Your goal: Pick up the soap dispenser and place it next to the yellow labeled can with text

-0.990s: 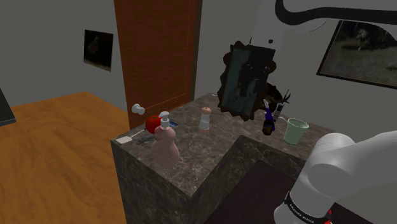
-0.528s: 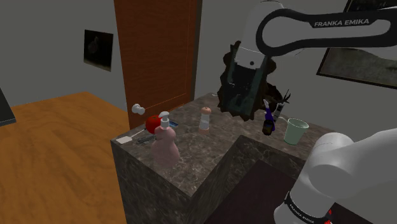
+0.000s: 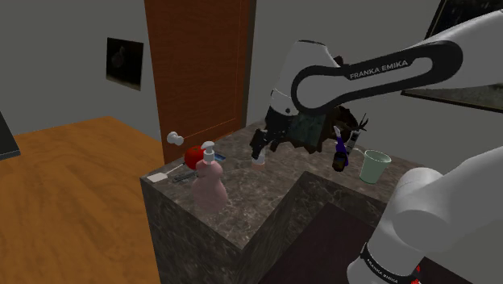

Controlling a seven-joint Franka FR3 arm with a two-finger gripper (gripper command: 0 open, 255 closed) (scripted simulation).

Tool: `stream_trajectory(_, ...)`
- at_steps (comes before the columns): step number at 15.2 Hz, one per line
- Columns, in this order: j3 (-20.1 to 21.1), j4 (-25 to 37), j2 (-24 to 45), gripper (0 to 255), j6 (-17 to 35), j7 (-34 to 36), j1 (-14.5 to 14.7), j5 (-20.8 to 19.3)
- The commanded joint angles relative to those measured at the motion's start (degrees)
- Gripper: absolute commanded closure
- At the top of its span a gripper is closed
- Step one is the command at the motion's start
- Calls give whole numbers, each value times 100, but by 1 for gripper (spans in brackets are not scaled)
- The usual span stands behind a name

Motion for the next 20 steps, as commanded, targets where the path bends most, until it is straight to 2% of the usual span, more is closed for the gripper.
stream_trajectory(1, 152, -70, 348, 0, 622, 49, 39, 15)
stream_trajectory(7, 631, 51, 1648, 0, 2319, 317, -46, -244)
stream_trajectory(10, 935, 259, 2372, 0, 3077, 677, -244, -704)
stream_trajectory(12, 1148, 439, 2833, 0, 3489, 1078, -441, -1229)
stream_trajectory(20, 1196, 647, 3596, 0, 3976, 1841, -651, -2251)
